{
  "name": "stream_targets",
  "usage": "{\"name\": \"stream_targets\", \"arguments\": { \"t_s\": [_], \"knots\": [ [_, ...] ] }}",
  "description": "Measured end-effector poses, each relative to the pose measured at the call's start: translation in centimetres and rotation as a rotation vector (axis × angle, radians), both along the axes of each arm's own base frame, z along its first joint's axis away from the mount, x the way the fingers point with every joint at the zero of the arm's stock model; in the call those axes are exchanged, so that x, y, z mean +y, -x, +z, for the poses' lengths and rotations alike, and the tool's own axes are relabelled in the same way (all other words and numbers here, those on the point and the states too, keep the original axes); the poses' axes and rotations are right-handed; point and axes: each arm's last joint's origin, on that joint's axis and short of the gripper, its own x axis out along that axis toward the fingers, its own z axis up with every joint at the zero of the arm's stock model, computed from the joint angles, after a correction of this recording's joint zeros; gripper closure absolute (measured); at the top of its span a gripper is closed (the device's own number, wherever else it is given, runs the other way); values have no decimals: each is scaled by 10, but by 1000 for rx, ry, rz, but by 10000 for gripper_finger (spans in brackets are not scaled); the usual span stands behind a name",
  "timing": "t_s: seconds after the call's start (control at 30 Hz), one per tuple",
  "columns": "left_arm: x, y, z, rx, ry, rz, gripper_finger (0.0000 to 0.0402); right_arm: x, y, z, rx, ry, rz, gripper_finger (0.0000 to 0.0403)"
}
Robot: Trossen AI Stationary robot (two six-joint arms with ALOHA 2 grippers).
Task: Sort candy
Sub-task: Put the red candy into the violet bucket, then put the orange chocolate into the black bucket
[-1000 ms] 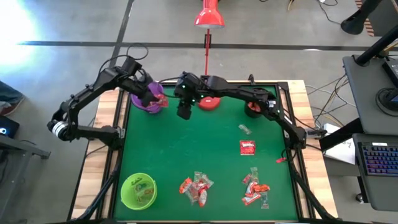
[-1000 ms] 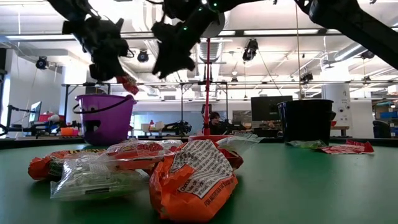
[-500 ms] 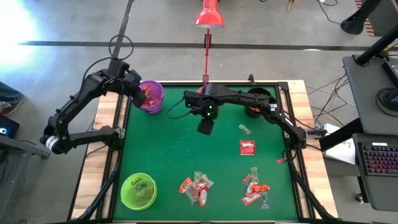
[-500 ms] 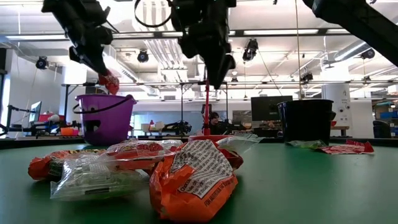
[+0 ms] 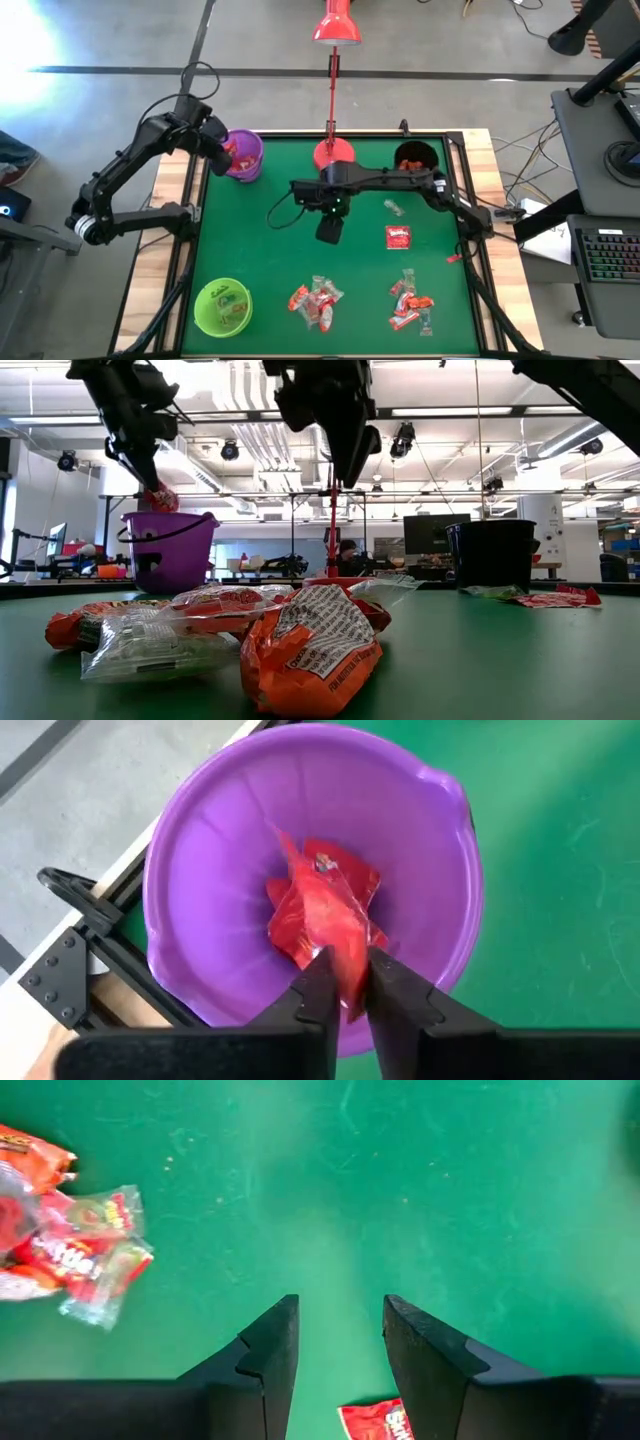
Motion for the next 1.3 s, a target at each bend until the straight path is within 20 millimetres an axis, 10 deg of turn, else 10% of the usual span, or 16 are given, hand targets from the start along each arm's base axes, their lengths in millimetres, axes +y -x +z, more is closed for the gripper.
{"name": "stream_targets", "arguments": {
  "t_s": [0.47,0.77,1.03,1.3],
  "knots": [
    [-5,3,1,-1,15,15,252,35,1,-6,16,205,-103,258],
    [-5,3,1,-4,19,22,244,23,9,-50,187,277,-268,248],
    [-6,4,1,8,16,0,244,59,38,-97,425,185,-170,254],
    [-6,4,1,9,24,7,244,96,89,-70,388,248,-404,255]
  ]
}}
